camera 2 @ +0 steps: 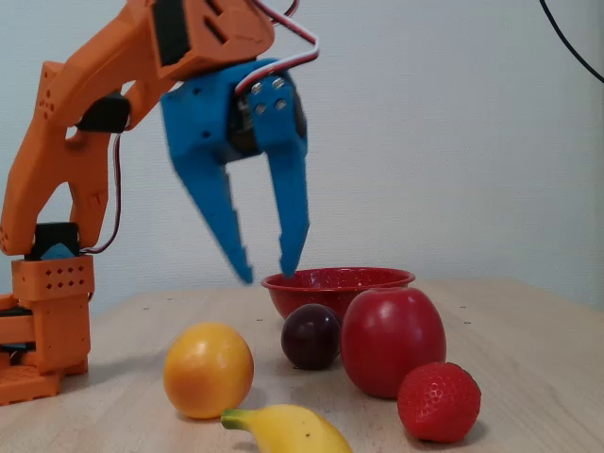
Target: Put the banana in the red bowl.
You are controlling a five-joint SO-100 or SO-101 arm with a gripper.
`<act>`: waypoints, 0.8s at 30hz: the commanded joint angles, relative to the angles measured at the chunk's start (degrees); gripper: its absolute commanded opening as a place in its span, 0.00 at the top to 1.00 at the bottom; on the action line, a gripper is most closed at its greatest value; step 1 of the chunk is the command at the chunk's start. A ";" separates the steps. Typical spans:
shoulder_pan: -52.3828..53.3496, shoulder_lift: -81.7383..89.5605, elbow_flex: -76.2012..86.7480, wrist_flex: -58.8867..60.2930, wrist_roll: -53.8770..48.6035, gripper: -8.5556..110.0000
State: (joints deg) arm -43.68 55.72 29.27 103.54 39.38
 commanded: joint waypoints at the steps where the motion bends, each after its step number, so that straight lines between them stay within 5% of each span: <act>1: -2.11 1.49 -6.06 5.10 2.02 0.83; 16: -6.50 -12.04 -16.87 5.10 4.13 0.52; 24: -7.38 -18.81 -21.97 4.31 7.03 0.48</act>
State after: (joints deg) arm -49.04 33.05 12.74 103.54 44.12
